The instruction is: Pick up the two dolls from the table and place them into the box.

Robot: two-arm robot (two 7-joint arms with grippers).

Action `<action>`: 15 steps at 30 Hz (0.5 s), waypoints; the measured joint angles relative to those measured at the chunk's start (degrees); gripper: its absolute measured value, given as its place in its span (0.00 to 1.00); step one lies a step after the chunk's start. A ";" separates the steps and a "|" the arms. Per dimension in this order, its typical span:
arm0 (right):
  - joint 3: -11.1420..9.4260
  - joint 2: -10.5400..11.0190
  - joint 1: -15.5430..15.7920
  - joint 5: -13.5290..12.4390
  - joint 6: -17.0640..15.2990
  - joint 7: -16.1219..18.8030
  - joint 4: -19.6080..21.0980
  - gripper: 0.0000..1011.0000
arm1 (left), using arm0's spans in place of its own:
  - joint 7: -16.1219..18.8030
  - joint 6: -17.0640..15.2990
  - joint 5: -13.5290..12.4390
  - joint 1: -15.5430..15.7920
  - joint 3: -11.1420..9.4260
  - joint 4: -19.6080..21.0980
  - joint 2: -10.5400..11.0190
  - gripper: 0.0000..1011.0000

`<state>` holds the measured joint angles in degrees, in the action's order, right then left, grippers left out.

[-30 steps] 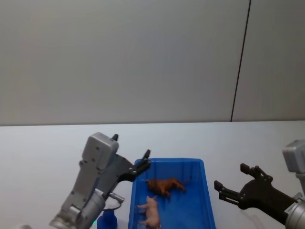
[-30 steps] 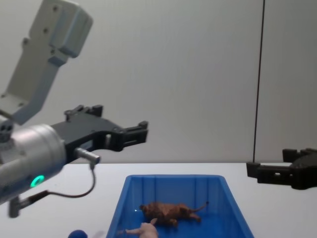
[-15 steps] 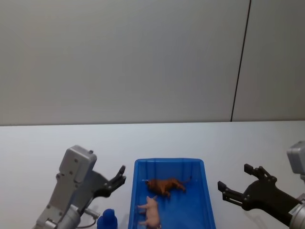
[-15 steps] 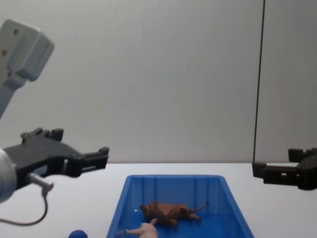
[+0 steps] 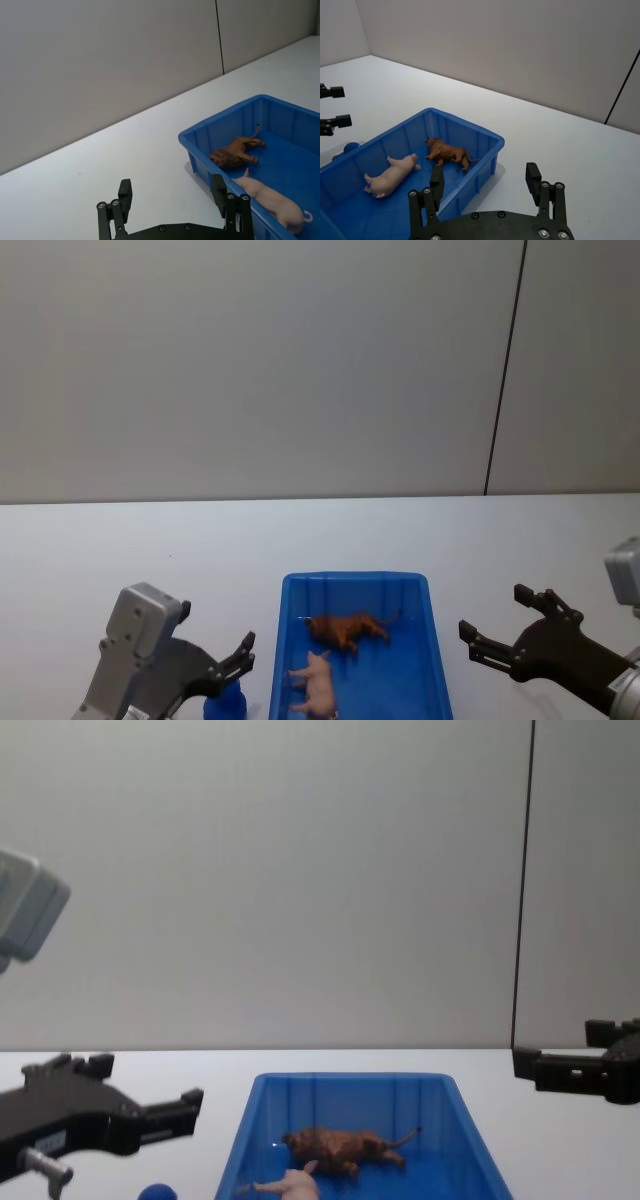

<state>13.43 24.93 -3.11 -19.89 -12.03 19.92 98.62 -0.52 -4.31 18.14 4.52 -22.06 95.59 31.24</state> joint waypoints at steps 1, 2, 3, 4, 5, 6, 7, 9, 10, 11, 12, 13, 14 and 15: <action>0.00 0.01 0.00 -0.01 0.01 0.00 0.01 0.99 | -0.20 0.09 0.16 -0.08 0.01 -0.23 0.02 0.99; -0.02 0.01 0.01 -0.01 0.02 -0.01 0.02 0.99 | -0.92 0.46 0.77 -0.25 0.04 -0.78 0.06 0.99; -0.02 0.02 0.01 -0.02 0.02 -0.01 0.02 0.99 | -1.49 0.77 1.27 -0.38 0.08 -1.23 0.10 0.99; -0.03 0.03 0.02 -0.03 0.03 -0.01 0.03 0.99 | -1.78 0.92 1.49 -0.44 0.10 -1.39 0.12 0.99; -0.03 0.03 0.02 -0.03 0.03 -0.01 0.03 0.99 | -2.16 1.12 1.81 -0.50 0.11 -1.68 0.14 0.99; -0.04 0.04 0.02 -0.04 0.04 -0.01 0.04 0.99 | -2.40 1.22 1.98 -0.57 0.13 -1.89 0.15 0.99; -0.05 0.04 0.03 -0.04 0.04 -0.01 0.05 0.99 | -2.77 1.41 2.28 -0.62 0.15 -2.11 0.17 0.99; -0.06 0.05 0.04 -0.04 0.05 -0.01 0.06 0.99 | -3.53 1.79 2.85 -0.83 0.18 -2.85 0.21 0.99; -0.06 0.06 0.05 -0.04 0.05 -0.01 0.06 0.99 | -4.05 2.04 3.26 -0.94 0.21 -3.29 0.23 0.99; -0.06 0.06 0.05 -0.04 0.05 -0.01 0.06 0.99 | -4.27 2.16 3.45 -1.01 0.22 -3.59 0.24 0.99; -0.06 0.07 0.05 -0.04 0.05 -0.01 0.08 0.99 | -4.48 2.26 3.58 -1.06 0.23 -3.81 0.23 0.99; -0.06 0.07 0.06 -0.04 0.05 -0.01 0.08 0.99 | -4.67 2.37 3.73 -1.11 0.23 -4.02 0.24 0.99; -0.06 0.08 0.06 -0.04 0.05 -0.01 0.08 0.99 | -4.91 2.50 3.92 -1.15 0.23 -4.24 0.24 0.99; -0.06 0.08 0.07 -0.04 0.05 -0.01 0.09 0.99 | -5.25 2.71 4.15 -1.22 0.25 -4.75 0.20 0.99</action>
<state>13.37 25.02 -3.04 -19.93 -11.98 19.91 98.71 -5.77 -1.61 22.30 3.30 -21.81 90.84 31.44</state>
